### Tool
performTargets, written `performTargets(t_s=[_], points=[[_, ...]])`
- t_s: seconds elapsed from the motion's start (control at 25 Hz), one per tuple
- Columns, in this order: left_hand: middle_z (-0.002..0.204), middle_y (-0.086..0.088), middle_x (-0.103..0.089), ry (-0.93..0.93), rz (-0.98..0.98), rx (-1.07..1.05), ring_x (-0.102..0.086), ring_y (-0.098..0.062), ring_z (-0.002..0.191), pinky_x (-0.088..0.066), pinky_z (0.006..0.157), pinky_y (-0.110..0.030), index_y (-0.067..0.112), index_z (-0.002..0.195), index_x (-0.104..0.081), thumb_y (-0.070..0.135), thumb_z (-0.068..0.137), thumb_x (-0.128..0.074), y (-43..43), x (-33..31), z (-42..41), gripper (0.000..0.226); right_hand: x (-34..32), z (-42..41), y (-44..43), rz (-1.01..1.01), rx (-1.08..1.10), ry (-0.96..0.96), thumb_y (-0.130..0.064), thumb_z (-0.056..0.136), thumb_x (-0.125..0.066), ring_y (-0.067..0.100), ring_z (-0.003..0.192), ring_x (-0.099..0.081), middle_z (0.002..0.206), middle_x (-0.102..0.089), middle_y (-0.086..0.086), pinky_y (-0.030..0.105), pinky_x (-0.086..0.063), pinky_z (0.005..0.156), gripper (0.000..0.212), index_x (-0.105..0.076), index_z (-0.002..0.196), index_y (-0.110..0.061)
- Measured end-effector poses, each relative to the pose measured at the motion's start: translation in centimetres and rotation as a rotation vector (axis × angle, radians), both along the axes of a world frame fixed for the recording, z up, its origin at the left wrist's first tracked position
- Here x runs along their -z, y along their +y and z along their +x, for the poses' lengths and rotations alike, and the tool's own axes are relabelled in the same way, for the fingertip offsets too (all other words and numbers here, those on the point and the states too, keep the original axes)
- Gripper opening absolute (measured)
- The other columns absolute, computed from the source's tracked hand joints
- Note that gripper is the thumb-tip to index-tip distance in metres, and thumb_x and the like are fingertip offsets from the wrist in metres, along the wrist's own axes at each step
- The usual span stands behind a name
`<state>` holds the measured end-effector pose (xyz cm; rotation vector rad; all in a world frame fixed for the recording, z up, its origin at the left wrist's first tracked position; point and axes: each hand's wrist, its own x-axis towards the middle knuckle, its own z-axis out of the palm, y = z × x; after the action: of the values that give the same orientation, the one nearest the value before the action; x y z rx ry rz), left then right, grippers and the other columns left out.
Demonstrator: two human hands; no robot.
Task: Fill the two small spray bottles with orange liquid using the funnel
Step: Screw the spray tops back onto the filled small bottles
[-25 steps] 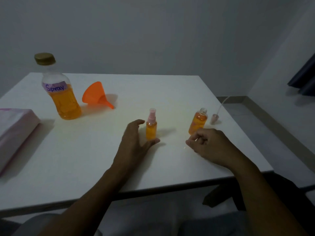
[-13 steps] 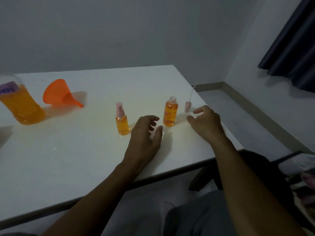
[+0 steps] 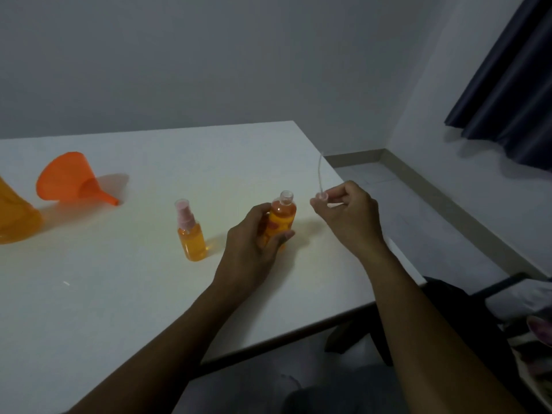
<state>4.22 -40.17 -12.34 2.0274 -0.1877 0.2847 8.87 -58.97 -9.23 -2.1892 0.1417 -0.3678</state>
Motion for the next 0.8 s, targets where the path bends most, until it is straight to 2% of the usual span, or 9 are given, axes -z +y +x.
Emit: performTargets(t_s=[0.08, 0.2, 0.36, 0.56, 0.72, 0.8], points=[[0.119, 0.007, -0.065, -0.037, -0.010, -0.020, -0.062, -0.009, 0.104, -0.053, 0.090, -0.028, 0.024, 0.130, -0.053, 0.044, 0.083, -0.067, 1.4, -0.5, -1.8, 0.052, -1.5, -1.4, 0.2, 0.035, -0.108, -0.042, -0.039, 0.084, -0.077, 0.005, 0.079, -0.070, 0.090, -0.073, -0.009, 0.018, -0.054, 0.063, 0.026, -0.066, 0.095, -0.018], [0.114, 0.014, -0.066, -0.085, 0.012, -0.017, -0.063, -0.006, 0.101, -0.054, 0.086, -0.029, 0.029, 0.126, -0.056, 0.046, 0.083, -0.068, 3.7, -0.7, -4.6, 0.047, -3.4, -3.3, 0.5, 0.123, -0.262, -0.082, -0.039, 0.080, -0.082, 0.008, 0.082, -0.072, 0.089, -0.075, -0.007, 0.023, -0.060, 0.071, 0.028, -0.073, 0.100, -0.021], [0.113, 0.020, -0.064, -0.115, 0.091, -0.048, -0.061, -0.001, 0.101, -0.051, 0.085, -0.024, 0.034, 0.123, -0.057, 0.050, 0.082, -0.067, 5.9, -0.3, -6.9, 0.045, -5.4, -5.1, 0.8, 0.283, -0.329, -0.152, -0.026, 0.083, -0.080, 0.004, 0.076, -0.071, 0.082, -0.076, -0.011, 0.018, -0.055, 0.068, 0.015, -0.077, 0.097, -0.021], [0.111, 0.015, -0.063, -0.143, 0.140, -0.120, -0.056, 0.000, 0.095, -0.040, 0.081, -0.008, 0.033, 0.122, -0.057, 0.048, 0.083, -0.066, 6.7, -0.1, -7.3, 0.042, -6.6, -6.1, 0.4, 0.096, -0.388, -0.197, -0.018, 0.083, -0.078, 0.012, 0.082, -0.071, 0.090, -0.075, -0.005, 0.020, -0.057, 0.072, 0.014, -0.076, 0.096, -0.018], [0.115, 0.013, -0.062, -0.147, 0.179, -0.142, -0.055, -0.006, 0.099, -0.040, 0.083, -0.015, 0.032, 0.125, -0.057, 0.049, 0.084, -0.064, 7.0, 0.0, -7.6, 0.045, -6.8, -6.4, 0.4, -0.059, -0.368, -0.262, -0.028, 0.079, -0.075, 0.014, 0.081, -0.068, 0.095, -0.073, -0.004, 0.017, -0.057, 0.070, 0.024, -0.075, 0.100, -0.015], [0.115, 0.012, -0.062, -0.143, 0.188, -0.141, -0.054, -0.008, 0.100, -0.038, 0.083, -0.012, 0.031, 0.125, -0.056, 0.048, 0.085, -0.064, 7.2, -0.1, -7.6, 0.044, -7.0, -6.4, 0.3, -0.095, -0.351, -0.278, -0.031, 0.078, -0.074, 0.013, 0.080, -0.067, 0.095, -0.072, -0.006, 0.019, -0.059, 0.071, 0.027, -0.075, 0.101, -0.016]])
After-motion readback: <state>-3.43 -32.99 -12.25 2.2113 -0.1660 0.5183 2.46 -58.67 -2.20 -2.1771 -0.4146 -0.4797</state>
